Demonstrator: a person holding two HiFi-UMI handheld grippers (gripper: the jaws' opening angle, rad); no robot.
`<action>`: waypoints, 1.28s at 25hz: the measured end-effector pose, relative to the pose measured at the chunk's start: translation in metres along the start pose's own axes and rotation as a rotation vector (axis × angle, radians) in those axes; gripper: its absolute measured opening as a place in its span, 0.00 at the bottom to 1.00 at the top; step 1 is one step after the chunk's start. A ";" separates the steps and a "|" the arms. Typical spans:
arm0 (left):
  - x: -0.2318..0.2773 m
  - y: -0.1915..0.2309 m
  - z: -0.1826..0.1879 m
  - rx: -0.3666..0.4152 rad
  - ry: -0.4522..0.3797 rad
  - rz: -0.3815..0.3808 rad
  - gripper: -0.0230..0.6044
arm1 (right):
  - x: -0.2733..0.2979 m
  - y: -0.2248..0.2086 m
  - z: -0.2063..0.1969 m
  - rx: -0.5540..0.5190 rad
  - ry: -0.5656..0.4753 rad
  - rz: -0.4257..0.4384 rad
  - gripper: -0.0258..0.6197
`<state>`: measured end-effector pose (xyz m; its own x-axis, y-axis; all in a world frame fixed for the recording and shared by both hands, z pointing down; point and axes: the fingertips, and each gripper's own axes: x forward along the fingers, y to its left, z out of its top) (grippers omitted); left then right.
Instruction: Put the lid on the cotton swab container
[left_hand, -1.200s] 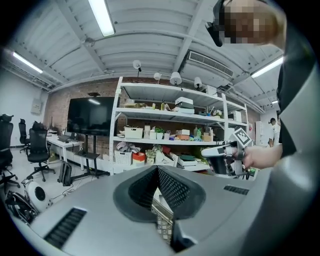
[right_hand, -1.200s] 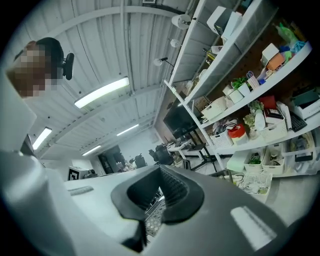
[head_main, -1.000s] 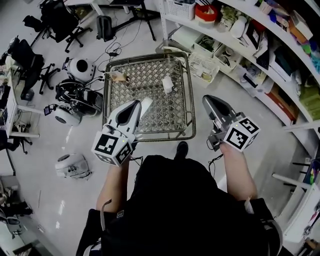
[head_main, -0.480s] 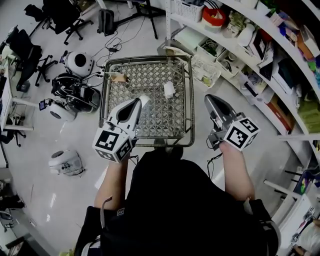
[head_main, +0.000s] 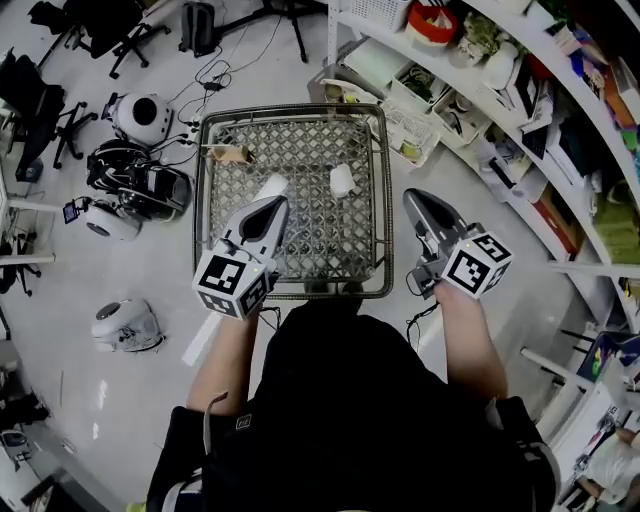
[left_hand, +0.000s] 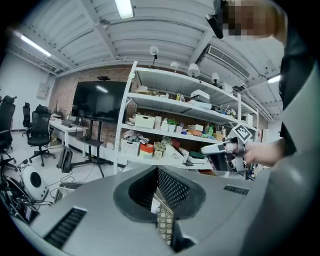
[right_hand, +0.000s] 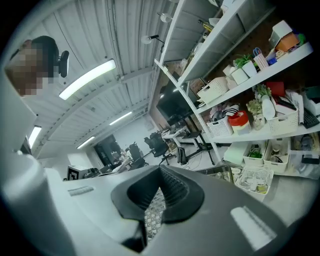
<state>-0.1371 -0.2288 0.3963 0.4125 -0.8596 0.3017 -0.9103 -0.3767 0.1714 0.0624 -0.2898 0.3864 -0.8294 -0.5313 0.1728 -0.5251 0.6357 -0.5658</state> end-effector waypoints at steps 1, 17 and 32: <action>0.004 0.002 -0.005 -0.005 0.013 -0.007 0.04 | 0.005 -0.003 -0.003 0.004 0.009 -0.006 0.05; 0.060 0.033 -0.079 -0.080 0.161 -0.062 0.04 | 0.065 -0.048 -0.052 0.057 0.148 -0.053 0.05; 0.114 0.033 -0.156 -0.040 0.312 -0.182 0.15 | 0.102 -0.084 -0.106 0.105 0.214 -0.077 0.05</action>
<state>-0.1146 -0.2852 0.5830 0.5638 -0.6303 0.5337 -0.8215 -0.4948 0.2835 0.0015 -0.3376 0.5371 -0.8150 -0.4380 0.3794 -0.5750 0.5301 -0.6232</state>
